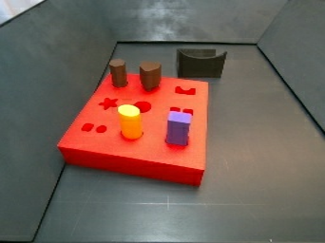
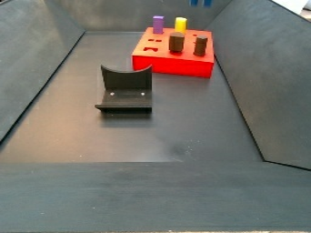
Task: Pick up the square-circle object. Move up. Rotate the square-circle object. Move to above the board. Insert the square-circle object.
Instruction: Move to above the board, then insert the square-circle object.
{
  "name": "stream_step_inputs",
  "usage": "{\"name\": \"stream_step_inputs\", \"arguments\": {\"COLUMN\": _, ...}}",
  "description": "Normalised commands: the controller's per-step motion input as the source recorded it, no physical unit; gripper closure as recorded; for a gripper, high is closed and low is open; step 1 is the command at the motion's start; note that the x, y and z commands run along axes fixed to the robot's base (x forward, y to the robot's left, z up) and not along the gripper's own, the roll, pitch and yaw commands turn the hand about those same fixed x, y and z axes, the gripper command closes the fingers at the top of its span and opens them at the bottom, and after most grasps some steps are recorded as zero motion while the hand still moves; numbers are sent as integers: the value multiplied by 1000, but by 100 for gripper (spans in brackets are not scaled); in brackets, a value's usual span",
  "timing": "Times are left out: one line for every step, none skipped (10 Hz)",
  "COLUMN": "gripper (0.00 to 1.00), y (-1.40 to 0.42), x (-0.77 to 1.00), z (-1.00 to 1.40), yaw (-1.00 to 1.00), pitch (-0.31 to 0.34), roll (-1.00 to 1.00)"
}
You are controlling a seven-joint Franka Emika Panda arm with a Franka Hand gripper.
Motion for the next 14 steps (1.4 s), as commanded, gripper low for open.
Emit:
{"name": "stream_step_inputs", "arguments": {"gripper": 100, "y": -1000, "x": 239, "z": 262, "yaw": 76, "pitch": 323, "roll": 9}}
{"name": "stream_step_inputs", "arguments": {"gripper": 100, "y": -1000, "x": 239, "z": 265, "yaw": 58, "pitch": 256, "roll": 8}}
{"name": "stream_step_inputs", "arguments": {"gripper": 100, "y": -1000, "x": 239, "z": 273, "yaw": 33, "pitch": 161, "roll": 11}}
{"name": "stream_step_inputs", "arguments": {"gripper": 100, "y": -1000, "x": 245, "z": 272, "yaw": 28, "pitch": 133, "roll": -1}}
{"name": "stream_step_inputs", "arguments": {"gripper": 100, "y": -1000, "x": 268, "z": 273, "yaw": 14, "pitch": 121, "roll": 7}}
{"name": "stream_step_inputs", "arguments": {"gripper": 100, "y": -1000, "x": 297, "z": 277, "yaw": 9, "pitch": 127, "roll": 5}}
{"name": "stream_step_inputs", "arguments": {"gripper": 100, "y": -866, "x": 284, "z": 244, "yaw": 10, "pitch": 133, "roll": 8}}
{"name": "stream_step_inputs", "arguments": {"gripper": 100, "y": -675, "x": 242, "z": 193, "yaw": 6, "pitch": 131, "roll": 15}}
{"name": "stream_step_inputs", "arguments": {"gripper": 100, "y": -303, "x": 145, "z": 91, "yaw": 7, "pitch": 113, "roll": 36}}
{"name": "stream_step_inputs", "arguments": {"gripper": 100, "y": -219, "x": 119, "z": 67, "yaw": 10, "pitch": 100, "roll": 42}}
{"name": "stream_step_inputs", "arguments": {"gripper": 100, "y": 0, "x": 0, "z": 0, "yaw": 0, "pitch": 0, "roll": -11}}
{"name": "stream_step_inputs", "arguments": {"gripper": 100, "y": 0, "x": 14, "z": -77, "yaw": 0, "pitch": 61, "roll": 0}}
{"name": "stream_step_inputs", "arguments": {"gripper": 100, "y": -40, "x": 0, "z": -123, "yaw": 0, "pitch": -120, "roll": 0}}
{"name": "stream_step_inputs", "arguments": {"gripper": 100, "y": -37, "x": -577, "z": -486, "yaw": -43, "pitch": -166, "roll": 0}}
